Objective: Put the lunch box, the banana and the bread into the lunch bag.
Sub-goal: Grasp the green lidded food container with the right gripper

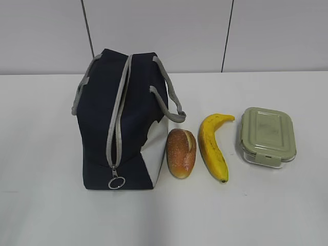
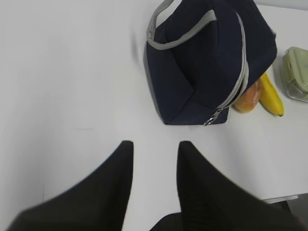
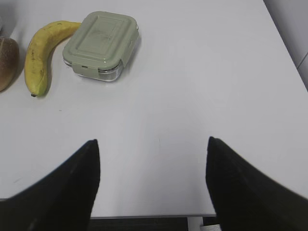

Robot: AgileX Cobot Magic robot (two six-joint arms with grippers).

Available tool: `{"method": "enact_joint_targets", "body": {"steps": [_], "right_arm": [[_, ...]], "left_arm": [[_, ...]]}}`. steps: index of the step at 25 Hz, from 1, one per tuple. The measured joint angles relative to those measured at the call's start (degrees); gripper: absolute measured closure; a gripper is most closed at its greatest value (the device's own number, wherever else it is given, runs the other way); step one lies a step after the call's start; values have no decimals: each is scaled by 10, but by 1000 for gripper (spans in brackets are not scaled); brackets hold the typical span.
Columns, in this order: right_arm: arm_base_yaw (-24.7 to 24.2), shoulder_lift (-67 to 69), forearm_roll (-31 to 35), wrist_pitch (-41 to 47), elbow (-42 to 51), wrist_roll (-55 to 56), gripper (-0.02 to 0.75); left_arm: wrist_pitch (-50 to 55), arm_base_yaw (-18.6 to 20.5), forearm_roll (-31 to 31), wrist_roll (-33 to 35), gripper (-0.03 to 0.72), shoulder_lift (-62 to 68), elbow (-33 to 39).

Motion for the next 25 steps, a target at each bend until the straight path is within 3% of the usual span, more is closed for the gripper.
{"method": "enact_joint_targets", "body": {"steps": [25], "right_arm": [[0,0,0,0,0,0,209]], "left_arm": [[23,-129,-12,0,446,458,-264]]}}
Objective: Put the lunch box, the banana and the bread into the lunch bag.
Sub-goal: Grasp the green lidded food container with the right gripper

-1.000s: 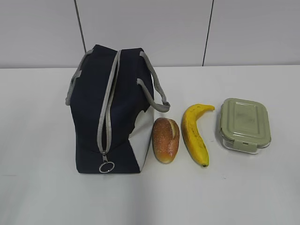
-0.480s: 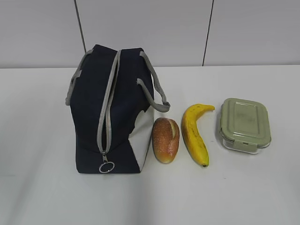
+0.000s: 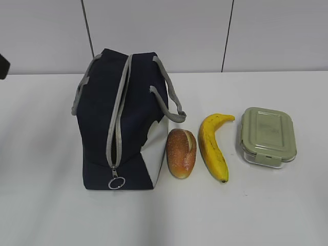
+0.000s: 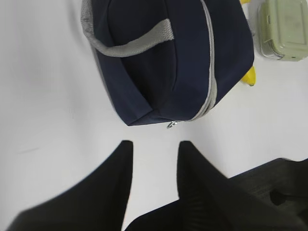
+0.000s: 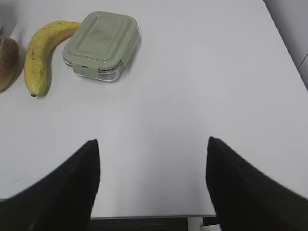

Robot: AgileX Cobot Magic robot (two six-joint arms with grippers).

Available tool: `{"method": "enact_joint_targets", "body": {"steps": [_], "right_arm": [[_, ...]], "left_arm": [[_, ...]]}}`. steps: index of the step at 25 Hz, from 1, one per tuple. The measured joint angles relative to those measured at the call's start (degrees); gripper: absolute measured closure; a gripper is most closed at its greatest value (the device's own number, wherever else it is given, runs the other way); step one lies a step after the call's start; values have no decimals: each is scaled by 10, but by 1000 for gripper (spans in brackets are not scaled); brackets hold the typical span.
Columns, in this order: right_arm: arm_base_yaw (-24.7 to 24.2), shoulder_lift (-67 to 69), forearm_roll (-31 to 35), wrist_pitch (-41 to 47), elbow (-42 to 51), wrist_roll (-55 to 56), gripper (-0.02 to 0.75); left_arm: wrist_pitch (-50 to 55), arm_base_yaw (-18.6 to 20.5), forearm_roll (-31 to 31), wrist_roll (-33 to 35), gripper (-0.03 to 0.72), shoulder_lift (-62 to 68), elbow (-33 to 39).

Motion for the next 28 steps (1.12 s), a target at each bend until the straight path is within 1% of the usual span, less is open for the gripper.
{"method": "enact_joint_targets", "body": {"steps": [9,17,23,28], "right_arm": [[0,0,0,0,0,0,209],[0,0,0,0,0,0,209],[0,0,0,0,0,0,209],[0,0,0,0,0,0,209]], "left_arm": [[5,-1,-35,0,446,120,-72],[-11,-1,-40,-1,446,201,-115],[-16,-1,-46,-5,445,237,-153],[-20,-1,-35,-9,414,268,-169]]}}
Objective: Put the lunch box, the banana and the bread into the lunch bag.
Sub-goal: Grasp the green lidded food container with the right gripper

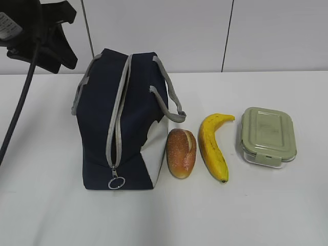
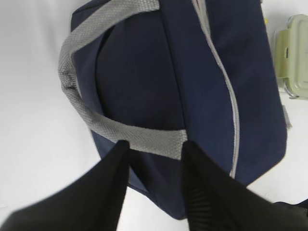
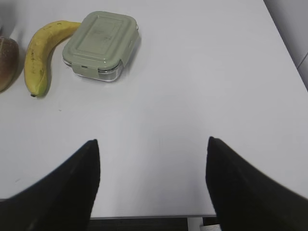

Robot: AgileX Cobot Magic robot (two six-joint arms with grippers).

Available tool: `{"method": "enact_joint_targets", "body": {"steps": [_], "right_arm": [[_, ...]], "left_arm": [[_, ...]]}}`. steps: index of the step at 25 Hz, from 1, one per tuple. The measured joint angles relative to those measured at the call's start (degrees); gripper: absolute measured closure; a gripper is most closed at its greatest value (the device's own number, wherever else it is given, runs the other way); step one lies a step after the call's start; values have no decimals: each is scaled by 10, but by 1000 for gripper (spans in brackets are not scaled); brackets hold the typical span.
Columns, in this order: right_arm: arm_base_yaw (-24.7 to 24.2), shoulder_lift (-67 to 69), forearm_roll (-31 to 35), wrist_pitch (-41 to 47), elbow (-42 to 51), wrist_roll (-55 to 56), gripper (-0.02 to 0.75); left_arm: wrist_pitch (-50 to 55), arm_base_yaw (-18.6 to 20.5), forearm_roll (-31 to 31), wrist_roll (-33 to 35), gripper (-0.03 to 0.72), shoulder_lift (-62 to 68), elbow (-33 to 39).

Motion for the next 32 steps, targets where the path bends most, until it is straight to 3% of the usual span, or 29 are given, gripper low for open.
{"method": "enact_joint_targets", "body": {"steps": [9,14,32], "right_arm": [[0,0,0,0,0,0,209],[0,0,0,0,0,0,209],[0,0,0,0,0,0,209]], "left_arm": [[-4,0,-13,-4,312,52,-34],[-4,0,-50,-4,306,70,-61],[3,0,-71,-6,306,134,-80]]}}
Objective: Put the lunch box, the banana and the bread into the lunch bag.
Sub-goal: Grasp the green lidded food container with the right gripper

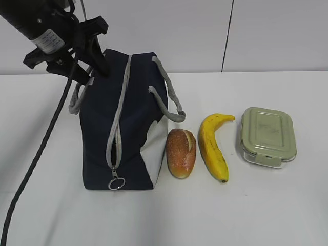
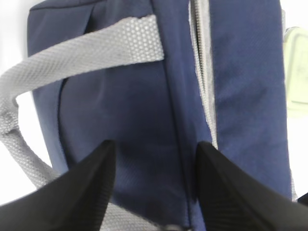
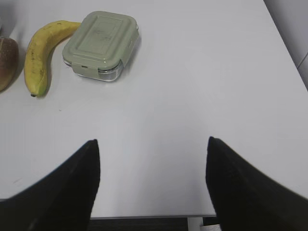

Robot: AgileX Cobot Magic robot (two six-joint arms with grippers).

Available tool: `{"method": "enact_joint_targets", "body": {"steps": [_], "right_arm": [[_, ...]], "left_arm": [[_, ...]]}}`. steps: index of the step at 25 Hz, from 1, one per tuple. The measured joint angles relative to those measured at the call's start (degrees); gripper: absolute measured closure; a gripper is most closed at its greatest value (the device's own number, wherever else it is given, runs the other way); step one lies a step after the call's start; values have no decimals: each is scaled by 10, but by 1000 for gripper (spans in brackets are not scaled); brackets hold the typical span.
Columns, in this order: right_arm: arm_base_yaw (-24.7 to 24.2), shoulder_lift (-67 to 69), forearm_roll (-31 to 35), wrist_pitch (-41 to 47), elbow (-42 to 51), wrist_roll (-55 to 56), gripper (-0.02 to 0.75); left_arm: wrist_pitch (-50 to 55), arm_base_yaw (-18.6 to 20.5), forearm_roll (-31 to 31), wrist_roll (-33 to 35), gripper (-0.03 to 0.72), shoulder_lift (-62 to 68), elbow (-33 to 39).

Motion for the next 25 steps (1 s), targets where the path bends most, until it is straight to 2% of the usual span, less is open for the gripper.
{"method": "enact_joint_targets", "body": {"steps": [2,4,5,9,11,25], "right_arm": [[0,0,0,0,0,0,209],[0,0,0,0,0,0,209],[0,0,0,0,0,0,209],[0,0,0,0,0,0,209],[0,0,0,0,0,0,209],[0,0,-12,-5,5,0,209]], "left_arm": [[0,0,0,0,307,0,0],[0,0,0,0,344,0,0],[0,0,0,0,378,0,0],[0,0,0,6,602,0,0],[0,0,1,10,673,0,0],[-2,0,0,11,685,0,0]]}}
